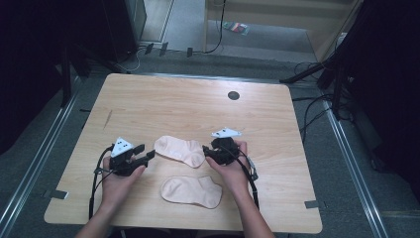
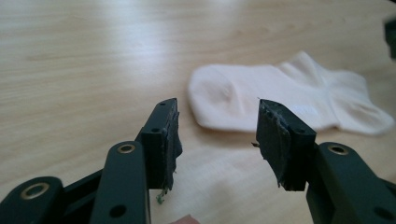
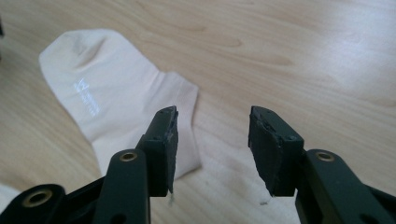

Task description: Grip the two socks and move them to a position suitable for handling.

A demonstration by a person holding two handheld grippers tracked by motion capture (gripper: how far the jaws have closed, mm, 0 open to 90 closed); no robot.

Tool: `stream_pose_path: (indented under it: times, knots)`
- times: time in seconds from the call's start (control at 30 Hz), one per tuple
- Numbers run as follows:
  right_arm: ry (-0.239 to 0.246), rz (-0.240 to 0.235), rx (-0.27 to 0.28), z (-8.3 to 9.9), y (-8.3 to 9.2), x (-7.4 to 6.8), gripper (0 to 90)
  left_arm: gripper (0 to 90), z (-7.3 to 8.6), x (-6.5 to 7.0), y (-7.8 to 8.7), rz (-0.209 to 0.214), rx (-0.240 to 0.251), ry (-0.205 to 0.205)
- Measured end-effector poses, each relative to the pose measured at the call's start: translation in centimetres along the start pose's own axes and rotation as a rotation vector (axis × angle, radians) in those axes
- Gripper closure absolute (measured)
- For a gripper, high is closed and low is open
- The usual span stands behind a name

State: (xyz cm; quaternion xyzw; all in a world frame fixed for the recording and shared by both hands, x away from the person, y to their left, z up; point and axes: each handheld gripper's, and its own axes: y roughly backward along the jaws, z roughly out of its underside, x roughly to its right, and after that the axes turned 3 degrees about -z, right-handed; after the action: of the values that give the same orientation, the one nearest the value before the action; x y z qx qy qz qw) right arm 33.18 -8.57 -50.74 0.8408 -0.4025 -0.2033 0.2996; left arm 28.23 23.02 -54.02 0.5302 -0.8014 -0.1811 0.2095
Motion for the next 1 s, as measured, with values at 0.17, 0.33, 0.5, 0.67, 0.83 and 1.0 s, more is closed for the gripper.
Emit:
stream_pose_path:
  times: [0.17, 0.33, 0.5, 0.67, 0.83, 1.0]
  knots:
    - [0.012, -0.020, -0.033, 1.4, -0.7, -0.4, 55.9, 56.2, -1.9, -0.5, -2.1, -0.050, -0.023, 0.034]
    - [0.043, -0.034, -0.056, 1.7, -1.9, -0.9, 59.2, 58.2, -2.5, 0.4, -4.4, -0.029, -0.119, -0.044]
    - [0.069, -0.020, -0.061, 2.0, -2.8, -1.1, 72.2, 70.2, -2.0, 1.0, -5.4, -0.048, -0.174, -0.083]
    - [0.110, -0.033, -0.053, 2.1, -2.9, -1.3, 86.0, 88.4, -2.1, 1.4, -5.1, -0.019, -0.193, -0.106]
    - [0.062, -0.030, -0.035, 2.0, -2.1, -0.8, 86.9, 89.1, -2.2, 2.1, -3.6, 0.020, -0.149, -0.110]
    - [0.040, -0.040, 0.009, 1.7, 0.9, -0.5, 86.9, 89.1, -2.4, 3.6, -0.9, 0.072, -0.085, -0.110]
